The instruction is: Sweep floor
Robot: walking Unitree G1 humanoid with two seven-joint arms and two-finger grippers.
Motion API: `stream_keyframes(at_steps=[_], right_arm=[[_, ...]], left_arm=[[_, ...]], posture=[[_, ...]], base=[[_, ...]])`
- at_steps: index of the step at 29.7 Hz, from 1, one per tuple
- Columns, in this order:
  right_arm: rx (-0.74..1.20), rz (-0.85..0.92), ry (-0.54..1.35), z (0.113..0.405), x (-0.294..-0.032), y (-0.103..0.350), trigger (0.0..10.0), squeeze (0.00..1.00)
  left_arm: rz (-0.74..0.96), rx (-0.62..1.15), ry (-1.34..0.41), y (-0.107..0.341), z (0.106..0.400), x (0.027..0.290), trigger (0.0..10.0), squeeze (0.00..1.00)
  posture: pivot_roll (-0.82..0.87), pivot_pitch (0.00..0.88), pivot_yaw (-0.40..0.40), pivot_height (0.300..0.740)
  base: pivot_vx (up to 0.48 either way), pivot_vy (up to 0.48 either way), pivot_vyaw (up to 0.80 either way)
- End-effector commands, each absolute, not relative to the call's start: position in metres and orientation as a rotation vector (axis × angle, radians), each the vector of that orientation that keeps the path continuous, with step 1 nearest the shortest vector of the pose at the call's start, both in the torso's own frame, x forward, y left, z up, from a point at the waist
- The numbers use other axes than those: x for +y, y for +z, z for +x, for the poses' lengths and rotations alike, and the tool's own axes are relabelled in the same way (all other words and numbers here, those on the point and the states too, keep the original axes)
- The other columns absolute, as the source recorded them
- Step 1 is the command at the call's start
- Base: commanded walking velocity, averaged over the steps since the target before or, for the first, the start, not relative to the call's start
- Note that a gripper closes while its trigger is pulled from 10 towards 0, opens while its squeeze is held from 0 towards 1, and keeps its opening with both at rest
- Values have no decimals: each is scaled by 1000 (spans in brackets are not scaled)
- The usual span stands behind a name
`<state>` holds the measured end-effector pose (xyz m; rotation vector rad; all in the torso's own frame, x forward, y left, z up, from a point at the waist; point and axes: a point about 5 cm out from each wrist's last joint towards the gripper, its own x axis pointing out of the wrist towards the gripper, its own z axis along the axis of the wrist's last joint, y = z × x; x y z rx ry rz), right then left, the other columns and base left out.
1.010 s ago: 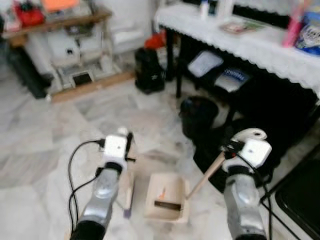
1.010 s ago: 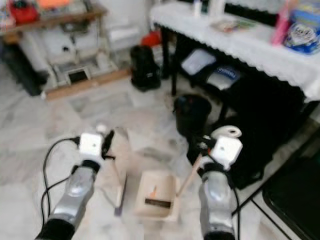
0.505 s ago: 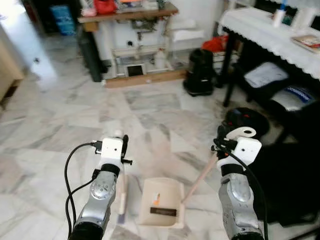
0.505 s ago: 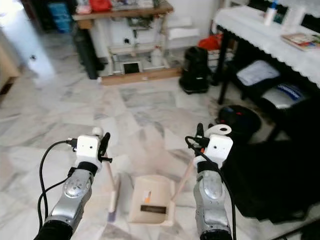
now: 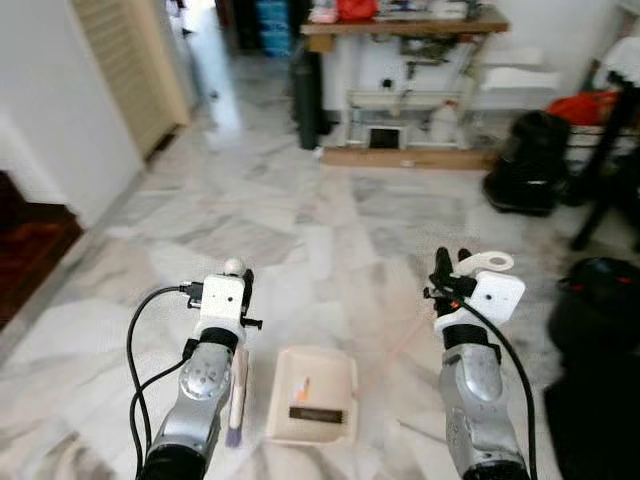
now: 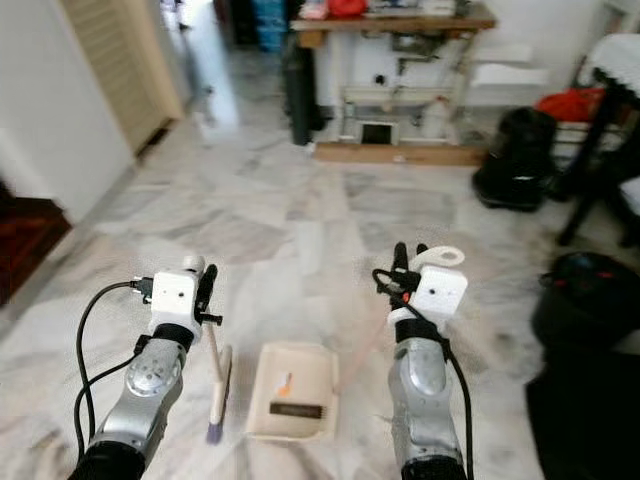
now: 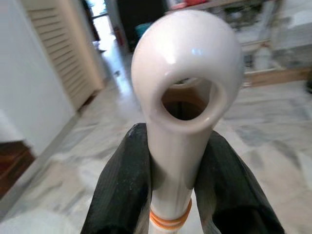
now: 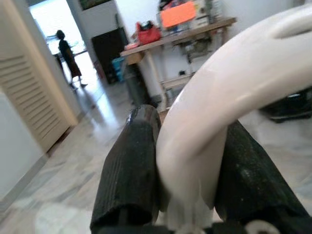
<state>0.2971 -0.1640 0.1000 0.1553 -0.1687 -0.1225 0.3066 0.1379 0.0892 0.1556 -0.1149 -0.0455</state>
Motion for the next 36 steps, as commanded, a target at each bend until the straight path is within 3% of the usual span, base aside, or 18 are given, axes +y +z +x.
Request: stream_keyframes(at_steps=[1, 21, 36], right_arm=[[-212, 156, -102, 301, -159, 110, 10000, 0], [-234, 125, -78, 310, -165, 123, 10000, 0], [-229, 139, -76, 311, -158, 121, 10000, 0]], left_arm=[[160, -176, -32, 102, 311, 141, 10000, 0], [161, -207, 53, 108, 315, 146, 10000, 0], [164, -215, 70, 112, 316, 150, 10000, 0]], posture=[[-68, 0, 30, 740], [-44, 0, -36, 740], [-43, 0, -14, 740]], base=[[0, 0, 800], [0, 0, 800], [0, 0, 800]])
